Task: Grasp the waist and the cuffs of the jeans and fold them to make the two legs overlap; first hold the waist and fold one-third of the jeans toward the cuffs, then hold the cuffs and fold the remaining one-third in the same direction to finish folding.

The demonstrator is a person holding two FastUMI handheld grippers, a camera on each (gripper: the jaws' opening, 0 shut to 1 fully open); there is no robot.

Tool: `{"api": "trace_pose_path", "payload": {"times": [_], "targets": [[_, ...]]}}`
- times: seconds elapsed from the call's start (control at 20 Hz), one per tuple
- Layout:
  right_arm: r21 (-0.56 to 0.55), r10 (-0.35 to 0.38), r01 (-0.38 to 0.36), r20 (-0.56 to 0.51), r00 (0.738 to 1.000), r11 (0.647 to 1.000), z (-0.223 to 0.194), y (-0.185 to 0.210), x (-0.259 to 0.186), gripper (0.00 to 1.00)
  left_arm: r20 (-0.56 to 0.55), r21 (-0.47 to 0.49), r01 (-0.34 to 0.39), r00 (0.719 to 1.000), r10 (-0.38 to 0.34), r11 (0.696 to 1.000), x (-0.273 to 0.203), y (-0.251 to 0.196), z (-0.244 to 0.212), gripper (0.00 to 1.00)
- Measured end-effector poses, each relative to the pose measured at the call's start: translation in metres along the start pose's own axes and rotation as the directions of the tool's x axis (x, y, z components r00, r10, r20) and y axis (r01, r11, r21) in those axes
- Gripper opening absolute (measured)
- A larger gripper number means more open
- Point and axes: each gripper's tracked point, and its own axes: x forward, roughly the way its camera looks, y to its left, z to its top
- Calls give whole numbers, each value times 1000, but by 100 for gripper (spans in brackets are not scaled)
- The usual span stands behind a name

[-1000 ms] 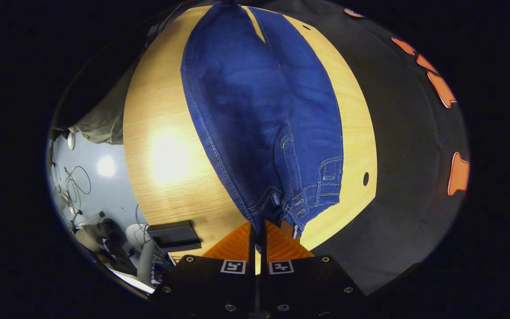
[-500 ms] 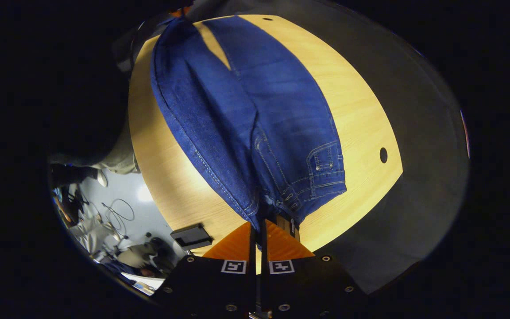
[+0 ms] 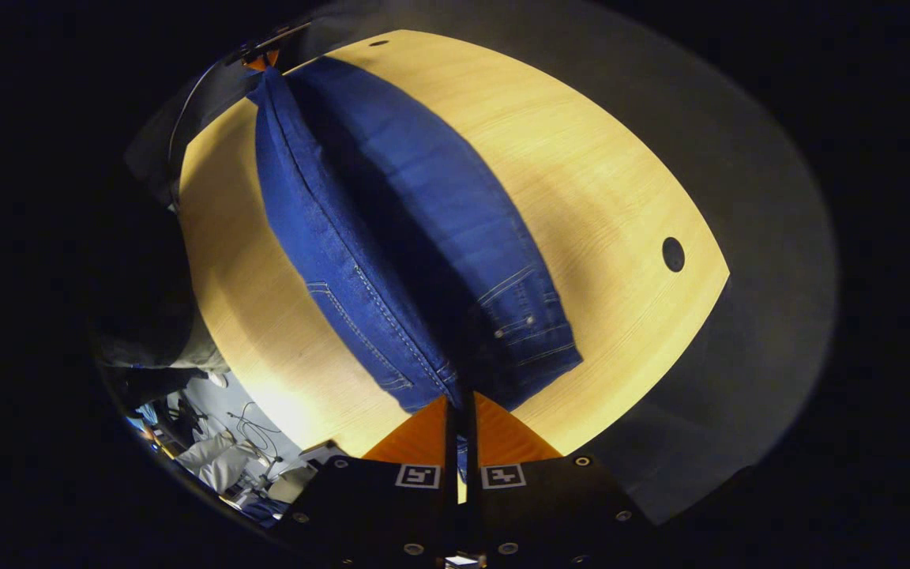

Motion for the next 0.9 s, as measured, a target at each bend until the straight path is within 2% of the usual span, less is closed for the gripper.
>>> {"api": "trace_pose_path", "payload": {"times": [0.2,0.35,0.45,0.5,0.6,0.7,0.8,0.9], "targets": [[63,-61,61,6,998,996,23,-30,22,5,5,62,-78,997,78,995,21,55,20,1],[111,-145,143,16,989,984,35,-53,39,5,42,91,-206,978,202,974,30,102,40,1],[146,-186,179,31,982,973,47,-60,45,7,24,74,-279,960,278,957,30,129,40,12],[149,-202,193,43,979,970,53,-60,48,12,38,68,-326,945,324,943,26,142,41,15],[167,-234,220,70,970,961,66,-64,52,55,81,14,-383,921,381,924,19,158,51,58],[211,-309,287,82,948,935,72,-77,48,99,127,-46,-462,877,464,886,11,178,61,100],[273,-396,356,105,912,894,79,-96,28,98,169,-131,-543,812,558,829,-8,189,64,99],[356,-475,399,157,866,845,92,-114,-4,99,233,-252,-585,736,635,771,-29,195,74,98]]}}
